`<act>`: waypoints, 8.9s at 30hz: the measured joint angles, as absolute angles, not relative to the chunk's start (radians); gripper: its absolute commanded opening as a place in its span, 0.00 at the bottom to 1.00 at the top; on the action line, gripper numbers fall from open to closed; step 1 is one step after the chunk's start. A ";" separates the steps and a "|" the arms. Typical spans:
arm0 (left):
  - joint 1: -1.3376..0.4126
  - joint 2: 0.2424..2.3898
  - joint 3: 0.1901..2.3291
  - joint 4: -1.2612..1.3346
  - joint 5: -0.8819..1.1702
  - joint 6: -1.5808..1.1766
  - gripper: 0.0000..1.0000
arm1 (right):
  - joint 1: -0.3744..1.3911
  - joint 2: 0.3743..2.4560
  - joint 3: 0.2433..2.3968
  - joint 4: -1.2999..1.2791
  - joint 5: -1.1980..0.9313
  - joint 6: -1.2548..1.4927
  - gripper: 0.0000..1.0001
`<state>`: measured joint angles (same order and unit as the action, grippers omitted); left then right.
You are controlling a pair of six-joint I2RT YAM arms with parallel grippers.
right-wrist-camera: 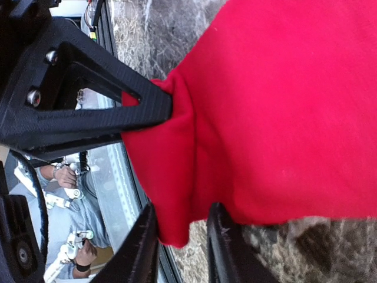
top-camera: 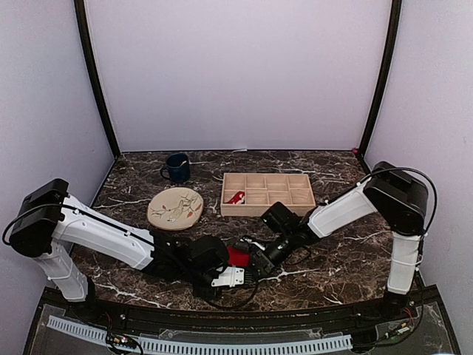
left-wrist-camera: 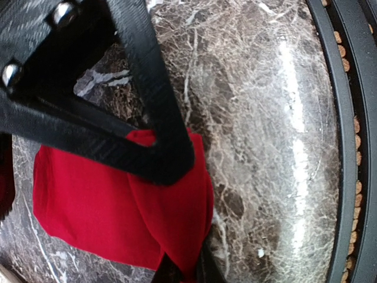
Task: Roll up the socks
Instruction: Roll the sock at the center of the board.
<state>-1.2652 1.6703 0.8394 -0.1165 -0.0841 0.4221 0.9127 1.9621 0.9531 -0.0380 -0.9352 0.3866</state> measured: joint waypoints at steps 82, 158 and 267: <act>-0.854 2.019 1.211 -0.623 0.831 0.339 0.08 | 1.288 1.714 0.774 0.158 0.059 -0.126 0.45; -0.721 1.779 1.059 -0.473 0.696 0.134 0.50 | 1.261 1.780 0.855 0.111 0.086 -0.065 0.01; -1.284 1.560 0.643 0.095 -0.136 0.184 0.00 | 0.992 2.001 1.188 -0.373 -0.733 0.136 0.32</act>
